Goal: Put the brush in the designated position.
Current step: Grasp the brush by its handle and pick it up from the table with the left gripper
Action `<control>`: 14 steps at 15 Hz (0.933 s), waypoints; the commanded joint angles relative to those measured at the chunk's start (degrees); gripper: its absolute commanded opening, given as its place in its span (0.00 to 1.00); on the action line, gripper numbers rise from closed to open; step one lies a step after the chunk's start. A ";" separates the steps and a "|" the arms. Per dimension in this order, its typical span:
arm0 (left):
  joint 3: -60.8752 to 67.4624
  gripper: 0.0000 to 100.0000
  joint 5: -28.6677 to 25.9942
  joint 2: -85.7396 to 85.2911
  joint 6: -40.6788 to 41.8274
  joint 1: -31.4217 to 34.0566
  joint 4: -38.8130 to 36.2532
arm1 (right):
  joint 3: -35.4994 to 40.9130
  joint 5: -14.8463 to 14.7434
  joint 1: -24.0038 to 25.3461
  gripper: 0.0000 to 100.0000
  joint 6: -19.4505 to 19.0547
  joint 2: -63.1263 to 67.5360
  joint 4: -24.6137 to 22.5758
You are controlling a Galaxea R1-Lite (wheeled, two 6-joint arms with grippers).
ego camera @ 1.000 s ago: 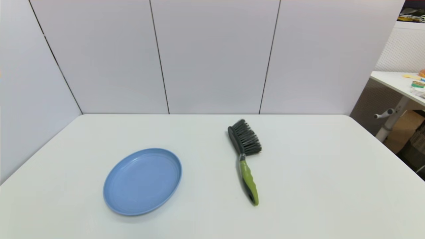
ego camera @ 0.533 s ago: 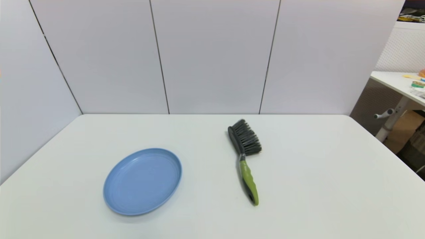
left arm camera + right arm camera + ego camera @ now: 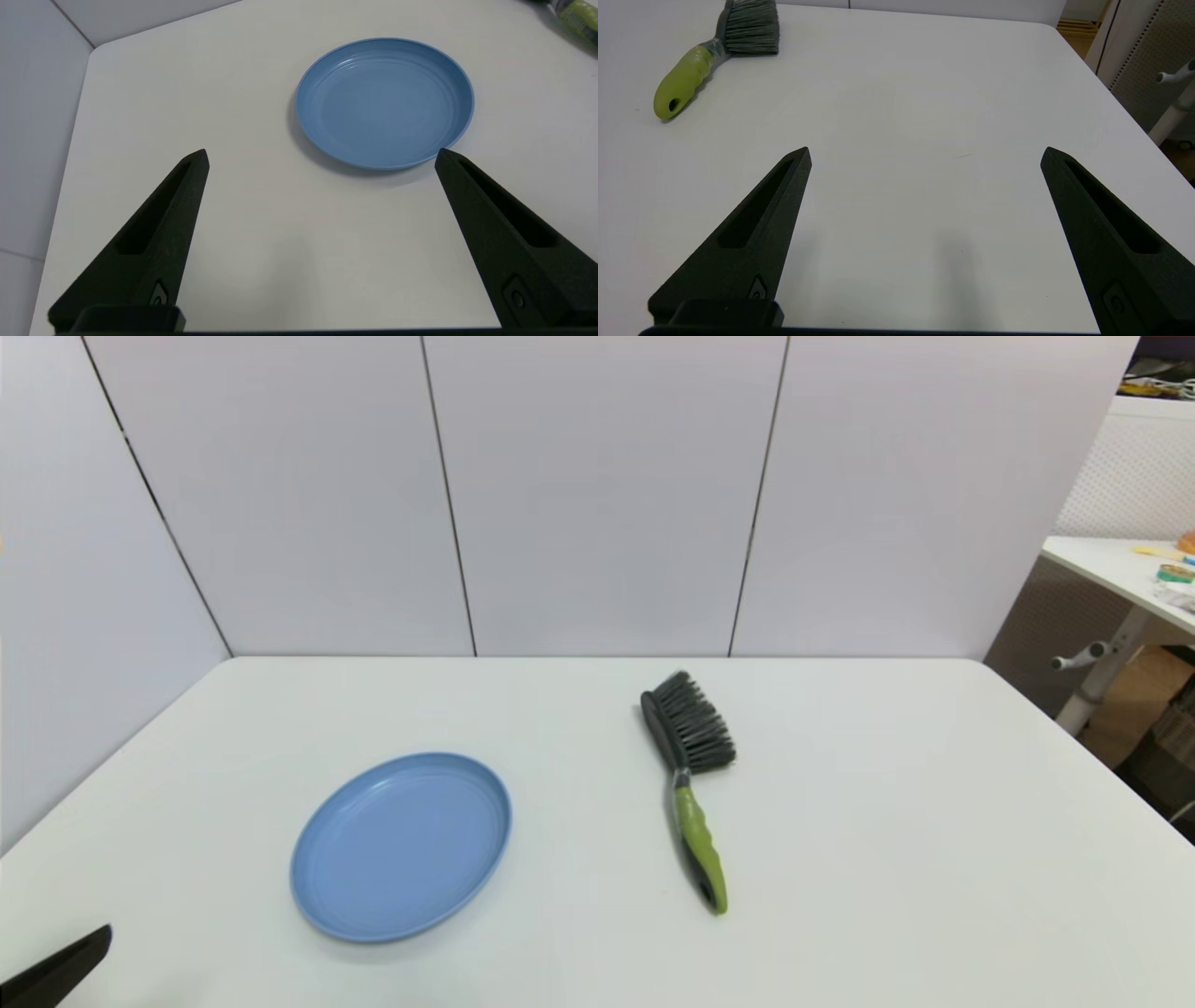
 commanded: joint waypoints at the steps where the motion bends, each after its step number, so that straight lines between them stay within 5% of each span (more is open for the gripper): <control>1: -14.52 1.00 1.76 24.44 0.37 -9.65 0.96 | 0.09 0.03 0.00 1.00 -0.04 -0.10 0.00; 9: -36.05 1.00 2.11 48.78 -9.39 -27.93 3.34 | 0.09 0.03 0.00 1.00 -0.04 -0.10 0.00; 14: -44.67 1.00 11.25 57.31 -13.78 -38.92 7.64 | 0.09 0.03 0.00 1.00 -0.04 -0.10 0.00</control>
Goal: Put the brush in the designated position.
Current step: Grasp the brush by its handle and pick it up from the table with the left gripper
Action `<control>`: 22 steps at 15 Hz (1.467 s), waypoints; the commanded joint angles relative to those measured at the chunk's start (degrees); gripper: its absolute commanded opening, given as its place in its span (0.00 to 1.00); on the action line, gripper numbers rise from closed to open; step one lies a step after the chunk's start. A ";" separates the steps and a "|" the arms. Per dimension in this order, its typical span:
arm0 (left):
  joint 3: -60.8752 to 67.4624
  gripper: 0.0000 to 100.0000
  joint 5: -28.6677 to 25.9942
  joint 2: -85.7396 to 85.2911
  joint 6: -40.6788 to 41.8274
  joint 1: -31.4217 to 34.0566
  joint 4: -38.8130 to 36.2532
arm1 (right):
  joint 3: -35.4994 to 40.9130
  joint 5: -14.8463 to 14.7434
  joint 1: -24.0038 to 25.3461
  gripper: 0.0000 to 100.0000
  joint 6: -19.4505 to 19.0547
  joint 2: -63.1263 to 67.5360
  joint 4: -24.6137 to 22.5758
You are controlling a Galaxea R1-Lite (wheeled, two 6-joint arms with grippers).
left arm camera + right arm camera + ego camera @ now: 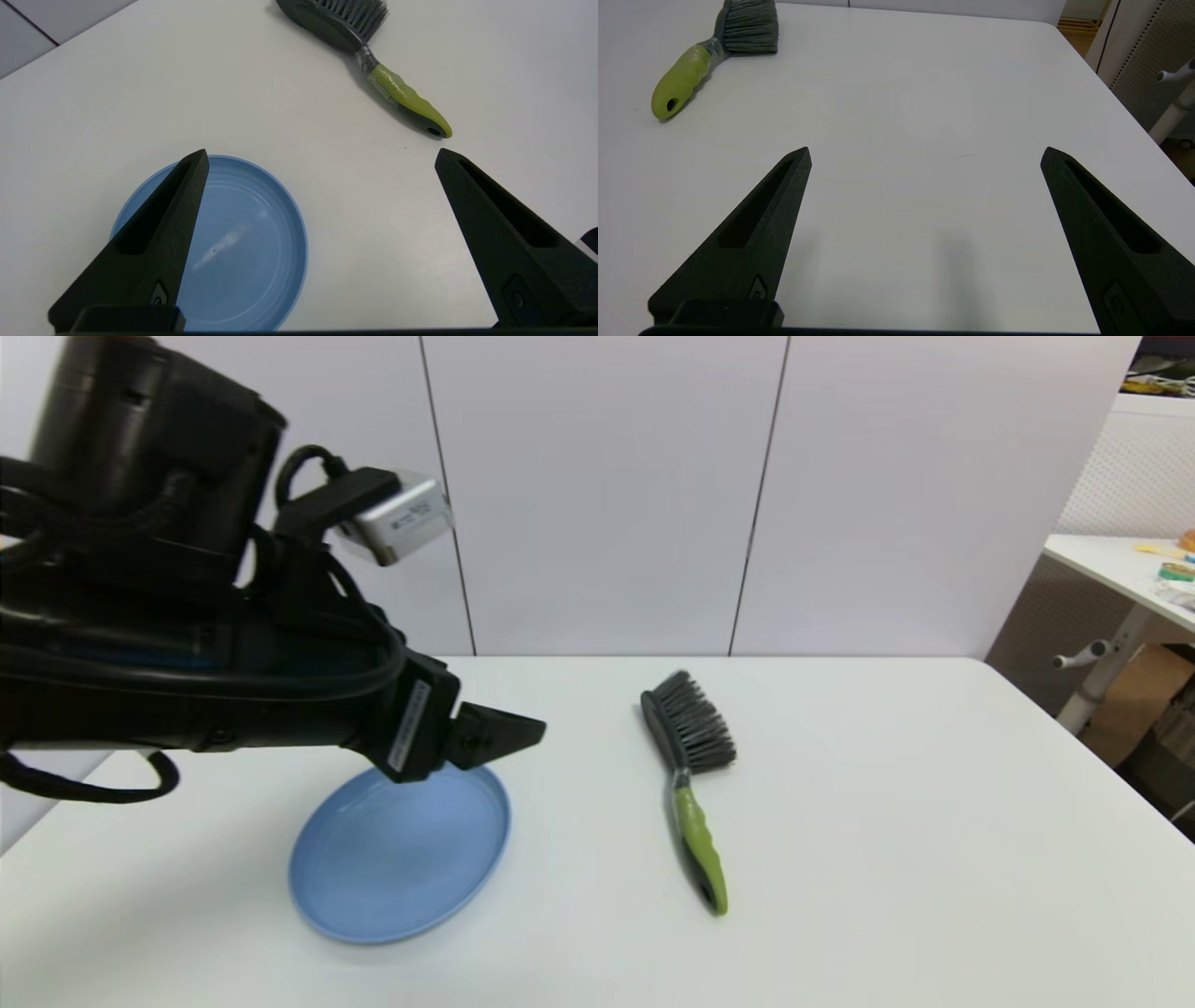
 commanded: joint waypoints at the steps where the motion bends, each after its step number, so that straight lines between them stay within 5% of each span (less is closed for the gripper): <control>1: -5.79 1.00 7.74 9.69 -3.51 -8.30 1.73 | 0.09 0.04 0.00 1.00 -0.04 -0.10 0.02; 11: -18.36 1.00 14.86 25.78 -14.49 -10.85 1.82 | 0.09 0.04 0.00 1.00 -0.04 -0.10 0.02; 16: -21.96 1.00 26.02 32.90 -19.06 -11.55 1.47 | 0.09 0.04 0.00 1.00 -0.04 -0.10 0.02; 22: -30.13 1.00 26.63 41.07 -23.02 -13.31 1.65 | 0.09 0.04 0.00 1.00 -0.04 -0.10 0.02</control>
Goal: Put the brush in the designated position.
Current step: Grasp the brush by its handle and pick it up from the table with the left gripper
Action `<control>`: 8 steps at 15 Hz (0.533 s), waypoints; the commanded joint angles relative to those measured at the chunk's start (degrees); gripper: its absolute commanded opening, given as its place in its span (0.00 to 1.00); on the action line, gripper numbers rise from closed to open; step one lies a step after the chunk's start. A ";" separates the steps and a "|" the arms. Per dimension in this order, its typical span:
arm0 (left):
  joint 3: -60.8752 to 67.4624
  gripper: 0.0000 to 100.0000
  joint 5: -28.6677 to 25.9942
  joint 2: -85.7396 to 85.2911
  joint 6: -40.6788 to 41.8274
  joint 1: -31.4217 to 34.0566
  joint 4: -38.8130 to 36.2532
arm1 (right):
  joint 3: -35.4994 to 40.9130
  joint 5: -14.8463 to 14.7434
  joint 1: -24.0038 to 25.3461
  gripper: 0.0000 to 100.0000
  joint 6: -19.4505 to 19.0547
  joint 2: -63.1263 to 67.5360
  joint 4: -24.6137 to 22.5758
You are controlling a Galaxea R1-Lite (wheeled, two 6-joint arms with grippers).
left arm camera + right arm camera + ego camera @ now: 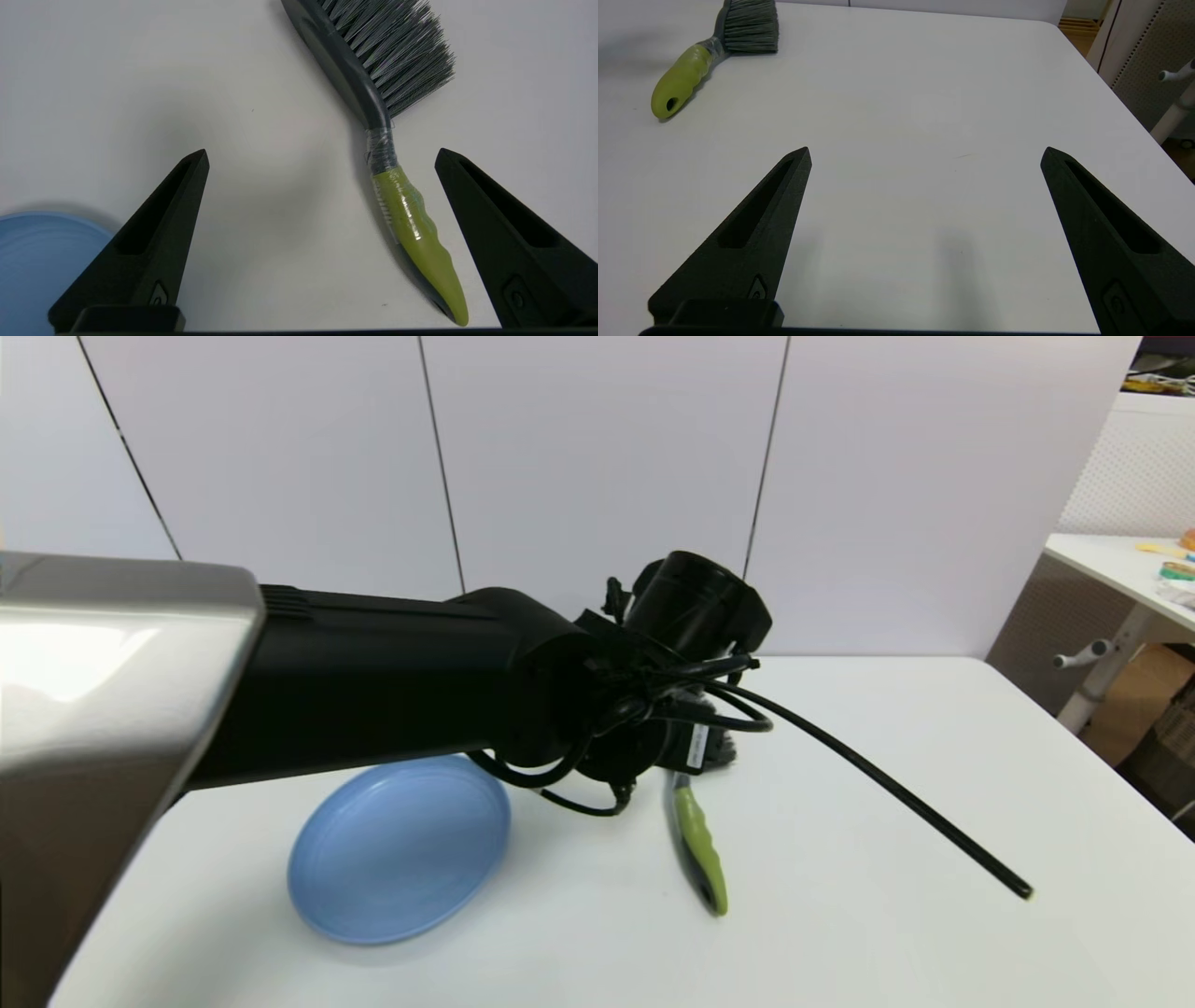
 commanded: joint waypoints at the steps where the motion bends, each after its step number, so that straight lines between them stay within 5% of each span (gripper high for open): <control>1: -2.62 1.00 0.23 4.81 -2.42 -1.84 0.23 | 0.09 0.04 0.00 1.00 -0.04 -0.10 0.00; 8: -3.15 1.00 3.66 9.56 -8.84 -3.07 0.50 | 0.09 0.04 0.00 1.00 -0.04 -0.10 0.00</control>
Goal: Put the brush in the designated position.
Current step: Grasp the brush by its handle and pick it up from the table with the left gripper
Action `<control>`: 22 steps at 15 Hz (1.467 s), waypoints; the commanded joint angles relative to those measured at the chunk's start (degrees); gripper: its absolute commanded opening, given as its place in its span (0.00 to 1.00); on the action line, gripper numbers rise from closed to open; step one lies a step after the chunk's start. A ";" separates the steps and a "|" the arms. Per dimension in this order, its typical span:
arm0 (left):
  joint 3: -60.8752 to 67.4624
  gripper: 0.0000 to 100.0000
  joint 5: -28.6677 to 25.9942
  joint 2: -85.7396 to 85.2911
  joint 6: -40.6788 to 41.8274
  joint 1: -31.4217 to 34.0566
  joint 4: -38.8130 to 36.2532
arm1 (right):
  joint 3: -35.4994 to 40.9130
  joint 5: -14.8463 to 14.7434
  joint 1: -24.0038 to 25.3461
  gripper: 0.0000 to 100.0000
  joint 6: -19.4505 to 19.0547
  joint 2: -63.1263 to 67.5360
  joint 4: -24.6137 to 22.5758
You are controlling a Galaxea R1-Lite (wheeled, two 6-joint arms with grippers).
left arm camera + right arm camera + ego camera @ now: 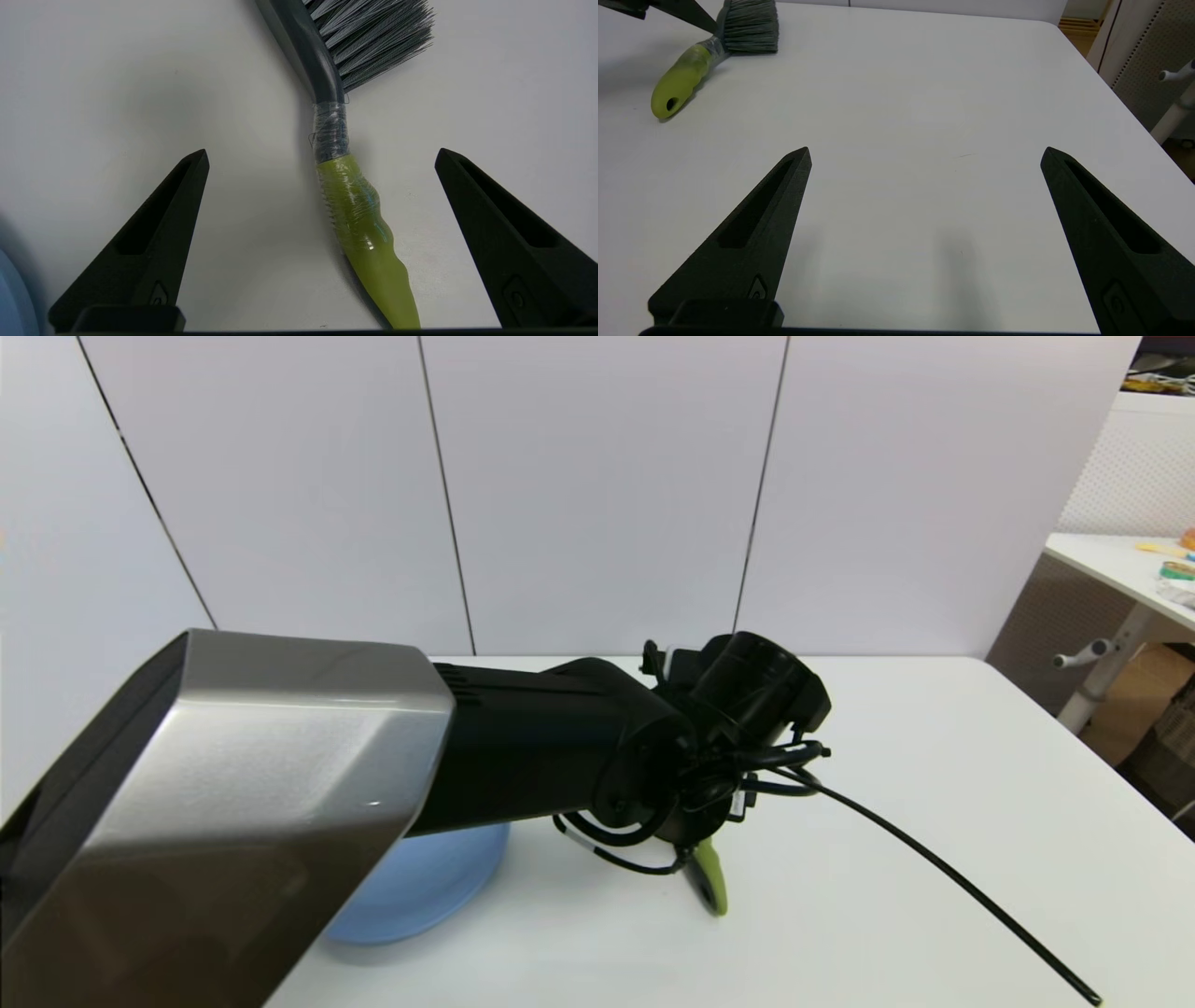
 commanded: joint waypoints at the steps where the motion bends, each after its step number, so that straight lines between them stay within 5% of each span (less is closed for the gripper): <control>1: -0.32 1.00 1.88 2.01 -0.93 0.04 -0.03 | 0.09 0.03 0.00 1.00 -0.04 -0.10 0.02; 22: -7.44 1.00 6.63 9.31 -6.64 0.04 -0.38 | 0.09 0.03 0.00 1.00 -0.04 -0.10 0.02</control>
